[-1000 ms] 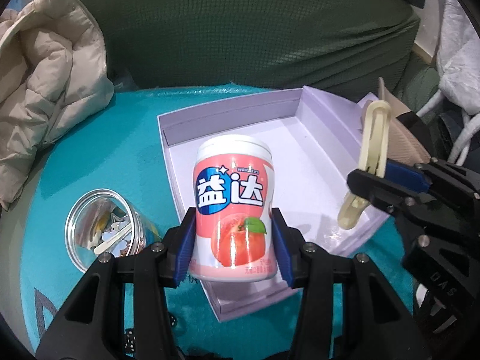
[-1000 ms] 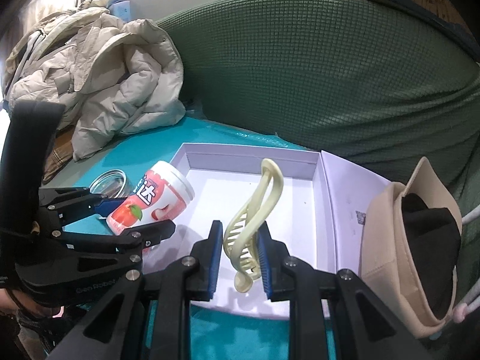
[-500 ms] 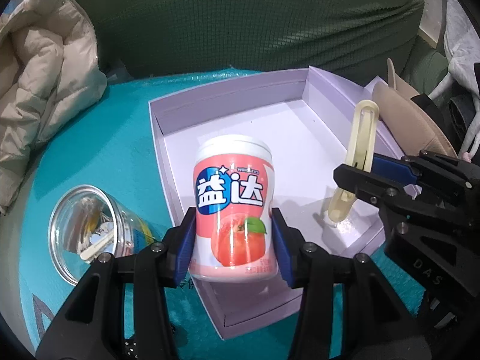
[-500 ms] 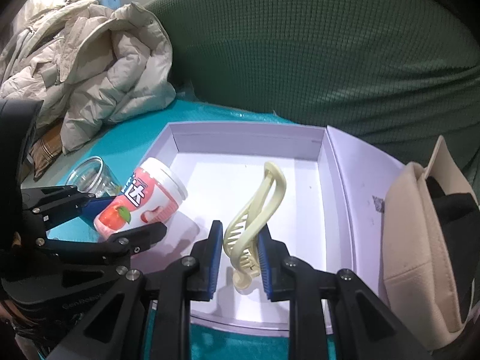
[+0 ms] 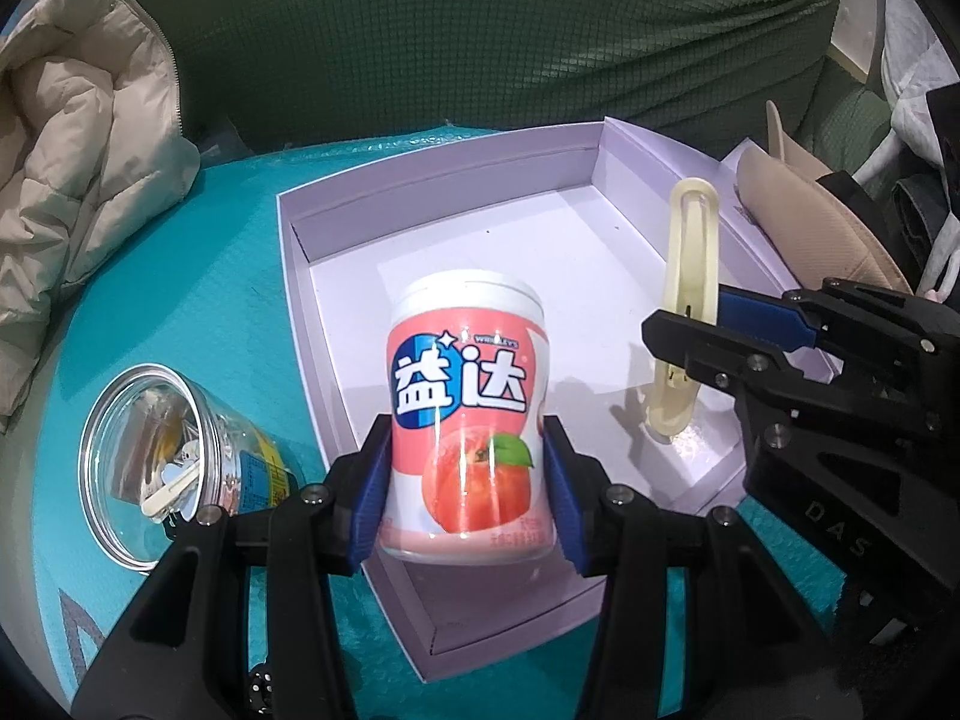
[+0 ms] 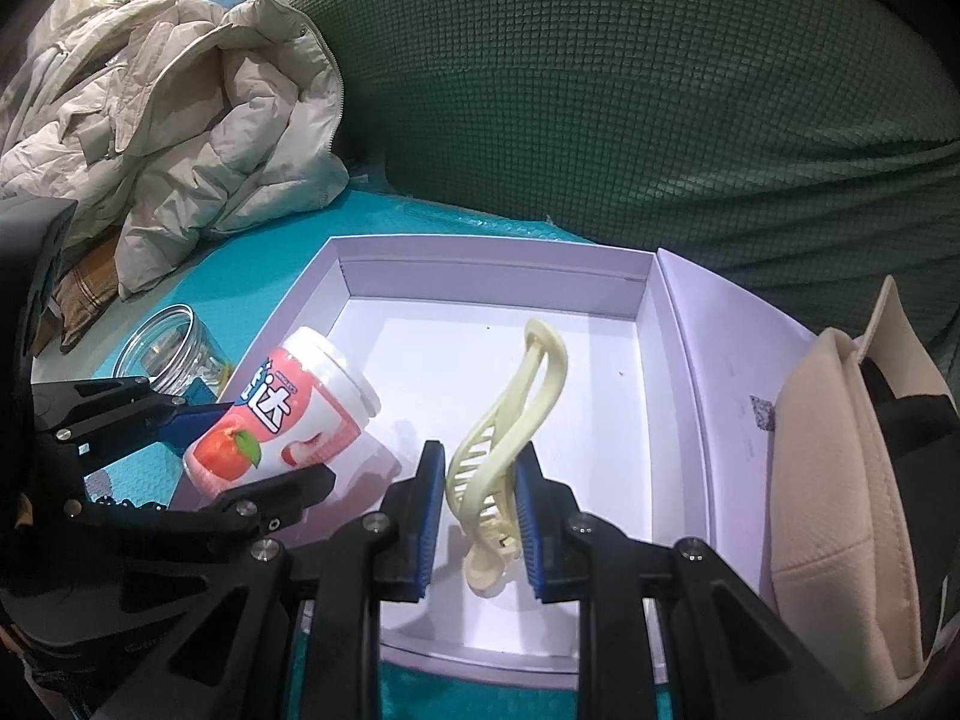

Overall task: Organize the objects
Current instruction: 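Carry the pink bottle and cream clip with both grippers into the lavender box, then open both grippers to release the bottle and clip inside the box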

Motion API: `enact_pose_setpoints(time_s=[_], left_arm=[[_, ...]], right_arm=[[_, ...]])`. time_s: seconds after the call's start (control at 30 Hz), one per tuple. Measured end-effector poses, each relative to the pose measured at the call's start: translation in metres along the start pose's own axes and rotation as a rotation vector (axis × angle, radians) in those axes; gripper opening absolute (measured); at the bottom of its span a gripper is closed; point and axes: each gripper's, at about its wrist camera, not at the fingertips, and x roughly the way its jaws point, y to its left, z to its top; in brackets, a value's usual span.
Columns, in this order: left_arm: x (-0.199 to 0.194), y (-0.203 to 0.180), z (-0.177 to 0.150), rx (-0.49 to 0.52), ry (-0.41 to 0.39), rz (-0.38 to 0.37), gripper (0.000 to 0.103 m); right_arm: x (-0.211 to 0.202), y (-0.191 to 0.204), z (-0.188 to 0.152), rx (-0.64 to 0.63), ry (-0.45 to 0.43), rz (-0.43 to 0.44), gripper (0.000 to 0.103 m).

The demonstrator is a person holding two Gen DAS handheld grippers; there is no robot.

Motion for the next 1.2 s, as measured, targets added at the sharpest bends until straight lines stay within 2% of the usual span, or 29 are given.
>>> enact_pose_setpoints(time_s=[0.4, 0.47, 0.53, 0.73, 1.2], left_arm=[[-0.002, 0.003, 0.002, -0.022, 0.007, 0.0, 0.046], [-0.005, 0.004, 0.003, -0.029, -0.001, 0.011, 0.047], [-0.009, 0.005, 0.004, -0.033, -0.011, 0.02, 0.053], [-0.025, 0.005, 0.008, -0.038, -0.045, 0.041, 0.065], [-0.069, -0.001, 0.015, -0.02, -0.102, 0.068, 0.066]], right_arm=[[-0.002, -0.006, 0.0, 0.02, 0.006, -0.03, 0.029], [-0.005, -0.006, 0.0, 0.022, 0.003, -0.04, 0.038], [-0.01, -0.006, 0.001, 0.026, -0.009, -0.045, 0.043], [-0.026, -0.006, 0.006, 0.039, -0.035, -0.078, 0.049], [-0.073, -0.006, 0.012, 0.084, -0.067, -0.143, 0.06]])
